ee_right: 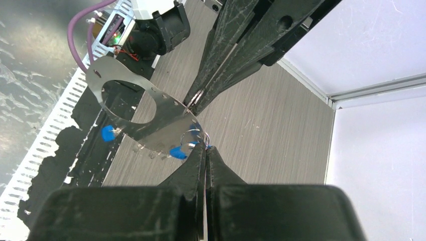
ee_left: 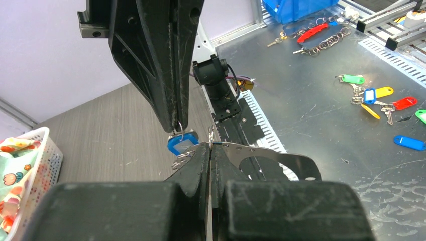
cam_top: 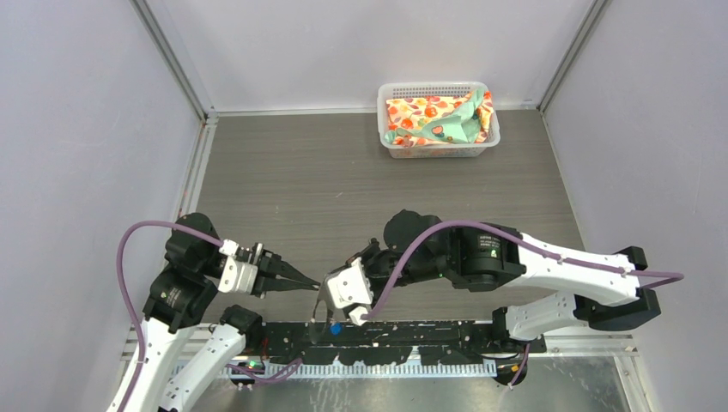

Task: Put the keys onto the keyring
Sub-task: Insert the key onto the keyring.

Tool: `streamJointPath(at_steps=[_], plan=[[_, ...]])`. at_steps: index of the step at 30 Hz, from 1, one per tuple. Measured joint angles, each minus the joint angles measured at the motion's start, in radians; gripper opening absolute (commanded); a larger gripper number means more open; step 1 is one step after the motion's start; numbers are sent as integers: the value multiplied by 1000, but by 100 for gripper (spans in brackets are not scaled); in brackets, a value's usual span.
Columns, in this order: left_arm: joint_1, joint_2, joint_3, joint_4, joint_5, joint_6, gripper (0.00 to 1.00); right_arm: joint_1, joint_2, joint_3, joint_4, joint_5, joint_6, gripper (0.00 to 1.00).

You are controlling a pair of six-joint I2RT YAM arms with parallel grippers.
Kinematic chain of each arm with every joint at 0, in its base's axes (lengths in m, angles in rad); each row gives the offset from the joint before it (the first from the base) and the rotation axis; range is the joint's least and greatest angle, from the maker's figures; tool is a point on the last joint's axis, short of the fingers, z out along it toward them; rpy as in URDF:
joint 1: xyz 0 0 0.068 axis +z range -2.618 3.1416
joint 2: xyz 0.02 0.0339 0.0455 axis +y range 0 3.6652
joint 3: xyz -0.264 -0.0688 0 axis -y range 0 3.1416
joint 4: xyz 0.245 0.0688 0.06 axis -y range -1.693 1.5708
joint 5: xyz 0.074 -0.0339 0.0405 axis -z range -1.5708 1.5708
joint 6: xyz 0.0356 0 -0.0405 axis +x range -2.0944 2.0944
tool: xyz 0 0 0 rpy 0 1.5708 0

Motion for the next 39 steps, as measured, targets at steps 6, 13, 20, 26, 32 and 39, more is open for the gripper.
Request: streamJointPath(at_steps=[6,13,20,26,32,39], plan=[[0,0,0,0,0,0,0,14,18,0,3,14,-20,1],[0,0,0,0,0,0,0,25,21,0,10,20,-33,1],[0,0,0,0,0,0,0,37,21,0,25,27,-46,1],[0,0,0,0,-1,0,0,48,22,0,27,29,-50,1],[0,0,0,0,-1,0,0,59,23,0,27,33,-55,1],[0,0,0,0,-5,0,0,70,23,0,26,41,-67,1]])
